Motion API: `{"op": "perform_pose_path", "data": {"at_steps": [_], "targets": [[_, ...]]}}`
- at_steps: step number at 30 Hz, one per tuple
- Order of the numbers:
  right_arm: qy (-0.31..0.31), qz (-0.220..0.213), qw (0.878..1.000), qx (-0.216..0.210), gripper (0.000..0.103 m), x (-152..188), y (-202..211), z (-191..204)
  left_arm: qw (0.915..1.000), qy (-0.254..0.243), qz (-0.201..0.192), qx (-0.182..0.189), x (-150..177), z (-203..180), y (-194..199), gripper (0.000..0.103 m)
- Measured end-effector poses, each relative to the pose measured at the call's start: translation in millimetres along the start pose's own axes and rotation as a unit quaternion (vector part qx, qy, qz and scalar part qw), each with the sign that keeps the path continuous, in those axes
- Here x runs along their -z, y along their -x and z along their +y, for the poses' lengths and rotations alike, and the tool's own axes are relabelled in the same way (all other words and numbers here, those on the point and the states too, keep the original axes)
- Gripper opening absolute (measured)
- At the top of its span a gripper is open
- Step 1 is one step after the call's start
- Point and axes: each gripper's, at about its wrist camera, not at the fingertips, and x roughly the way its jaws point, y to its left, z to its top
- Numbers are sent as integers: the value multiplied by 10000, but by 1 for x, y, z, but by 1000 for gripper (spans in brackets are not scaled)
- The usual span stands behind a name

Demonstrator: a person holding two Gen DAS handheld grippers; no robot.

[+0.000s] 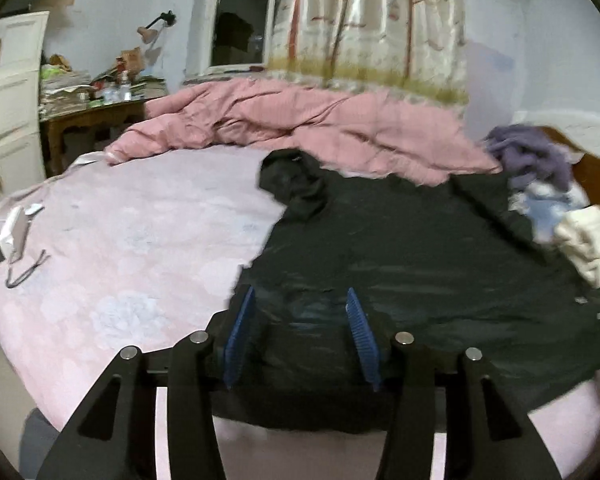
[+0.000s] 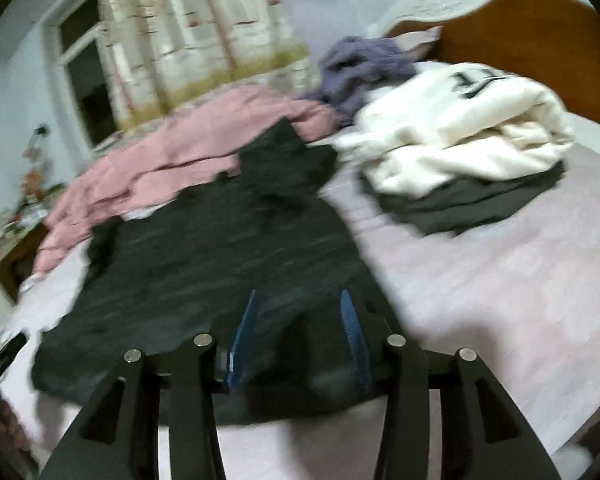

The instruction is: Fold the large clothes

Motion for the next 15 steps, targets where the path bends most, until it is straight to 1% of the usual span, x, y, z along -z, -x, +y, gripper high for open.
{"op": "perform_pose_path", "data": {"at_steps": [1, 2, 3, 4, 6, 8, 9, 12, 15], "targets": [[93, 21, 9998, -161, 46, 2, 4, 9, 9999, -6, 29, 123, 1, -5, 4, 51], [152, 7, 9993, -334, 54, 4, 9, 18, 9998, 3, 37, 215, 2, -9, 8, 51], [133, -21, 9987, -496, 59, 6, 15, 23, 9995, -13, 46, 301, 5, -14, 11, 51], [22, -50, 9979, -644, 66, 10, 20, 27, 9995, -36, 35, 325, 10, -19, 16, 51], [-179, 28, 9965, -811, 66, 20, 23, 32, 9994, -36, -4, 356, 20, -27, 23, 51], [-342, 332, 9934, -1039, 66, 33, 19, 39, 9989, -148, 36, 447, 27, -35, 26, 51], [-385, 473, 9919, -1111, 66, 37, 17, 41, 9986, -281, 40, 438, 28, -40, 25, 51], [-419, 869, 9887, -1145, 66, 51, 8, 44, 9983, -504, -55, 285, 30, -47, 25, 51], [-409, 1125, 9857, -1188, 67, 68, 5, 48, 9986, -407, -65, 344, 29, -44, 26, 52]]}}
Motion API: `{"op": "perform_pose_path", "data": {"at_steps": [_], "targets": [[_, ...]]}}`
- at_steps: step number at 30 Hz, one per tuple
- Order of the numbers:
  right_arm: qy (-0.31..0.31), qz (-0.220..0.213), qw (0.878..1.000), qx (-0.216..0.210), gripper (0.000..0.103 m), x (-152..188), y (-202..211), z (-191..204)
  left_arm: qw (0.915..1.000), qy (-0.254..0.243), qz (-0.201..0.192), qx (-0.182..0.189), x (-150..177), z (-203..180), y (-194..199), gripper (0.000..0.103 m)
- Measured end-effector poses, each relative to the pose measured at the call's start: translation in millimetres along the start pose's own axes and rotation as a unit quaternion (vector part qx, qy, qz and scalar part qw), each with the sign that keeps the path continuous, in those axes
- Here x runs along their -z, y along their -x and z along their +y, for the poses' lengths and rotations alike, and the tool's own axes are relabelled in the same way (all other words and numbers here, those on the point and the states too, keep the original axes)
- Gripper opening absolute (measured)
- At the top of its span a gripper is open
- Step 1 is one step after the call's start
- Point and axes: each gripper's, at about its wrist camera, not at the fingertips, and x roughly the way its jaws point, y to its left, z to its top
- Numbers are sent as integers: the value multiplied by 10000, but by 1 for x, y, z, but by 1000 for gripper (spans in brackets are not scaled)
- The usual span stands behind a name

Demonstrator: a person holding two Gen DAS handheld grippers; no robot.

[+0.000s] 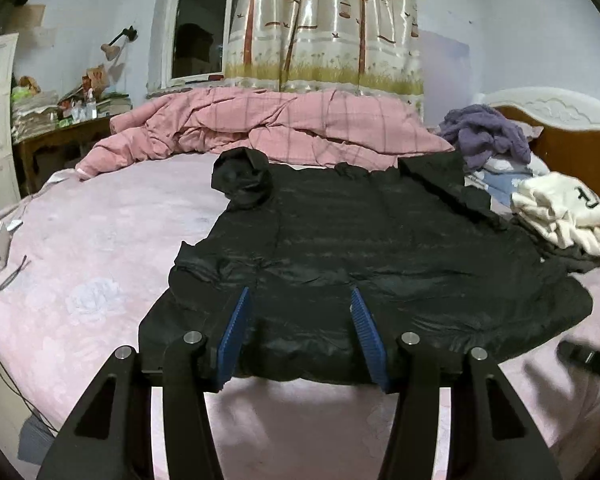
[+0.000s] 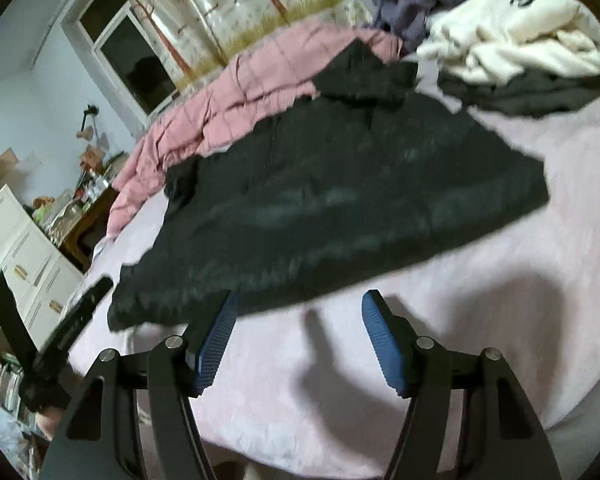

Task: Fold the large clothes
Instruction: 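Grasp the jacket hem with the right tool while the left tool grasps the hem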

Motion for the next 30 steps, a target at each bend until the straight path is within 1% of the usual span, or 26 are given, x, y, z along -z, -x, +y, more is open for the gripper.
{"op": "perform_pose_path", "data": {"at_steps": [3, 6, 7, 8, 9, 10, 11, 12, 15, 18, 19, 21, 24, 26, 28, 29, 30], "targets": [[39, 253, 9997, -8, 67, 8, -15, 4, 9999, 120, 44, 41, -1, 4, -2, 54], [-12, 235, 9997, 14, 68, 7, -24, 4, 9995, 190, 209, 164, 3, 3, -7, 55], [-63, 249, 9997, -20, 69, 4, -27, 2, 9986, 257, 337, 326, 4, 2, -9, 58], [-146, 256, 9996, -53, 69, 0, -31, 0, 9960, 396, 482, 642, 7, 1, -11, 62], [-205, 245, 9995, -78, 69, -2, -34, -2, 9924, 551, 577, 932, 10, -1, -10, 63], [-260, 224, 9993, -116, 69, -4, -35, -3, 9873, 713, 690, 1240, 15, -3, -9, 67], [-302, 201, 9992, -147, 69, -7, -36, -4, 9843, 785, 786, 1369, 20, -6, -8, 74], [-345, 157, 9992, -155, 69, -9, -36, -7, 9829, 850, 879, 1381, 25, -9, -8, 76], [-477, 55, 9987, -147, 69, -11, -33, -14, 9779, 1068, 1078, 1441, 41, -15, -12, 76], [-479, 9, 9988, -103, 69, -10, -30, -13, 9715, 1499, 1269, 1327, 50, -7, -25, 76], [-453, -30, 9990, -54, 69, -9, -30, -12, 9698, 1661, 1255, 1271, 51, -3, -28, 76], [-434, -79, 9990, -2, 69, -7, -27, -12, 9668, 1893, 1128, 1289, 54, 4, -26, 77], [-438, -96, 9990, 8, 69, -7, -27, -13, 9650, 2046, 983, 1317, 56, 5, -23, 83], [-506, -128, 9986, -20, 69, -7, -26, -14, 9592, 2243, 859, 1489, 58, 8, -22, 92], [-582, -162, 9982, -67, 69, -7, -26, -16, 9536, 2437, 773, 1592, 58, 12, -24, 93], [-605, -203, 9979, -60, 69, -6, -25, -17, 9531, 2474, 735, 1581, 57, 15, -25, 93], [-592, -283, 9978, 28, 69, -5, -24, -16, 9550, 2458, 692, 1508, 55, 16, -26, 93]]}}
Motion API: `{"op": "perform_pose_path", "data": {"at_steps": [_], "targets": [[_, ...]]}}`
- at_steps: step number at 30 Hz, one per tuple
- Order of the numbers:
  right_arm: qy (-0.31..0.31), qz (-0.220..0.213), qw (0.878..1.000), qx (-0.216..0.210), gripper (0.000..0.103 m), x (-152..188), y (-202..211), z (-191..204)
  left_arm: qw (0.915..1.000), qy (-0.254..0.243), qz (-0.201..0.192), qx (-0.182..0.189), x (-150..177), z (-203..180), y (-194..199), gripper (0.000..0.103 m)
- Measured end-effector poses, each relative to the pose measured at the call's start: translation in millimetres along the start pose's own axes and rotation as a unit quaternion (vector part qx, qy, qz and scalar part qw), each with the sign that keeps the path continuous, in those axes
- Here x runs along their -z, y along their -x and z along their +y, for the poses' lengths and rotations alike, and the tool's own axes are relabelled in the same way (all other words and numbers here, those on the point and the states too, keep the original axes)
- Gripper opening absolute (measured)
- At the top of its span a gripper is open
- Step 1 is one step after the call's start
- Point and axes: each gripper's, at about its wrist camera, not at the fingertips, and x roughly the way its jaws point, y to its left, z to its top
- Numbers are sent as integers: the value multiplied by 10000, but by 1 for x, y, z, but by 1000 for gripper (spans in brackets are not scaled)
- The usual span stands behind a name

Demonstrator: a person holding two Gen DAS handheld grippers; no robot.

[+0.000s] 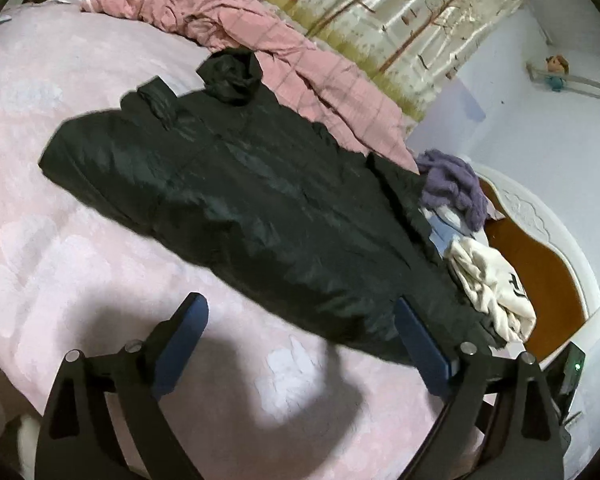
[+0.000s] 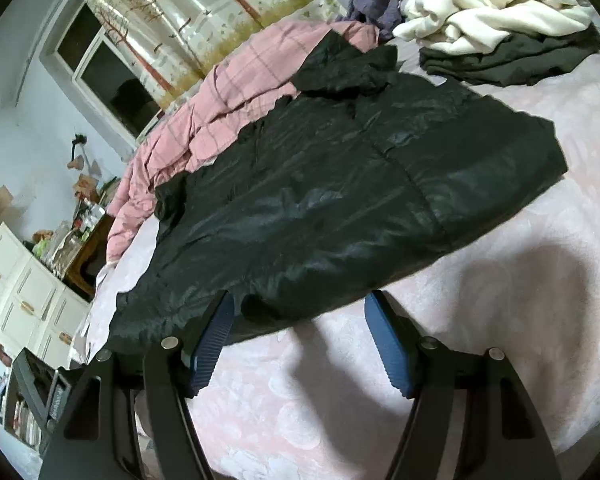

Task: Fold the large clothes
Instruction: 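Grasp the jacket hem with the right tool while the left tool grasps the hem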

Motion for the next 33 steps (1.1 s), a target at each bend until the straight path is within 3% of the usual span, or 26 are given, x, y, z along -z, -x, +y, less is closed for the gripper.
{"op": "perform_pose_path", "data": {"at_steps": [2, 4, 6, 7, 8, 9, 11, 13, 17, 22, 25, 27, 30, 33], "targets": [[120, -138, 9996, 209, 69, -3, -1, 2, 10000, 11, -27, -21, -6, 2, -5, 93], [45, -36, 10000, 16, 69, -7, -5, -2, 9998, -34, 107, 136, -12, 4, -18, 93], [47, 171, 9995, -244, 69, -8, -12, -1, 9972, -330, 409, 536, -18, 2, -37, 93], [139, 135, 9996, -189, 65, -8, -13, 1, 9965, -572, 434, 420, -20, -2, -42, 86], [252, 46, 9996, -129, 54, -7, -13, 4, 9964, -747, 361, 156, -20, -6, -43, 63], [314, 24, 9995, -91, 45, -7, -16, 6, 9965, -772, 329, 12, -19, -7, -44, 53], [339, 120, 9992, -182, 15, -8, -23, 6, 9974, -504, 455, 222, -21, -1, -45, 16], [333, 51, 9990, -289, 10, -9, -21, 7, 9984, -353, 385, 216, -24, 1, -39, 10], [668, -326, 9965, -393, 6, -8, 11, 23, 9955, -891, 270, -194, -30, -27, -11, 8], [971, -381, 9941, -290, 5, -2, 52, 36, 9854, -1316, 739, -785, -26, -62, 15, 9], [1415, -153, 9897, 167, 5, -4, 58, 51, 9791, -1432, 923, -1109, -28, -71, 12, 16], [1504, 292, 9872, 442, 5, -16, 47, 56, 9776, -1373, 1105, -1149, -38, -72, 3, 17], [1325, 637, 9888, 262, 10, -41, 40, 54, 9757, -1331, 1295, -1166, -59, -76, -6, 23], [1553, 698, 9852, 190, 16, -66, 35, 63, 9710, -1618, 1279, -1209, -80, -89, -18, 25]]}}
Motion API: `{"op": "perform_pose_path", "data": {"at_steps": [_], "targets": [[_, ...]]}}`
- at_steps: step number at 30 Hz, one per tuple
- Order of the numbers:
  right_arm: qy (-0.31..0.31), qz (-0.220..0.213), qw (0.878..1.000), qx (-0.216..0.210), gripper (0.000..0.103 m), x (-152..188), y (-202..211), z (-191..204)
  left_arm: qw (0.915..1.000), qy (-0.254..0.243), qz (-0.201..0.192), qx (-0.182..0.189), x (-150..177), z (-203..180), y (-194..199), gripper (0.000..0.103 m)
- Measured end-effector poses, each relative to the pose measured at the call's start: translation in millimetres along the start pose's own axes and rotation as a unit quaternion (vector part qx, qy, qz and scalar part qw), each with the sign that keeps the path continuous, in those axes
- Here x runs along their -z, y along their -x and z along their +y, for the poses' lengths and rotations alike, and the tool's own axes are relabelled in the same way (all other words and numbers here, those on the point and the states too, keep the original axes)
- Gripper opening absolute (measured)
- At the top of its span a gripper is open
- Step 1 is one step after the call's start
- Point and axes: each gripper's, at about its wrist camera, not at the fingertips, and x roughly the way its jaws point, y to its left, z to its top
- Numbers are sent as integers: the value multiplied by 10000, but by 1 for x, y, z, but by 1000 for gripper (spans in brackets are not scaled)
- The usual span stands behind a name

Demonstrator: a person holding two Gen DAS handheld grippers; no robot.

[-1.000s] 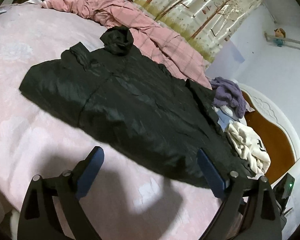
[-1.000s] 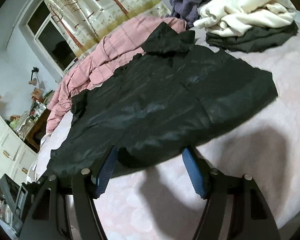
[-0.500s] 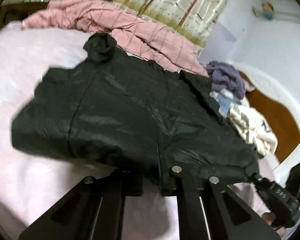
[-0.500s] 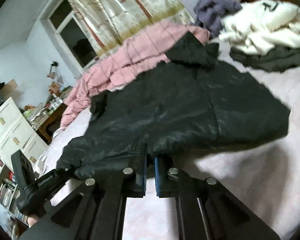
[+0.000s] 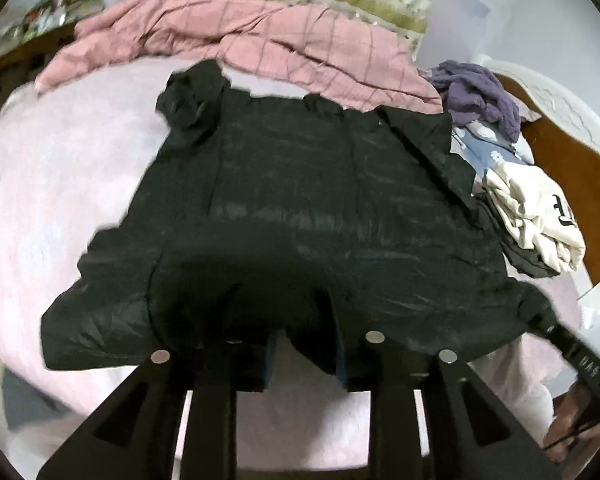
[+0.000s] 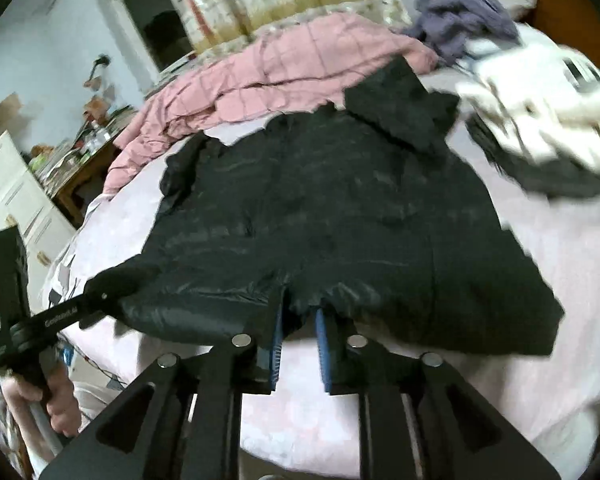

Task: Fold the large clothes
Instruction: 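Grasp the jacket hem with the right tool while the left tool grasps the hem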

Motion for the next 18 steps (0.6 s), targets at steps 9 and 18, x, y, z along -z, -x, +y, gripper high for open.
{"op": "perform_pose_path", "data": {"at_steps": [9, 18], "targets": [[518, -763, 9953, 281, 48, -79, -41, 0, 9983, -386, -160, -401, -72, -2, -63, 43], [448, -797, 9940, 592, 49, -97, -119, -36, 9922, -855, -498, -754, -85, 12, -117, 69]]}}
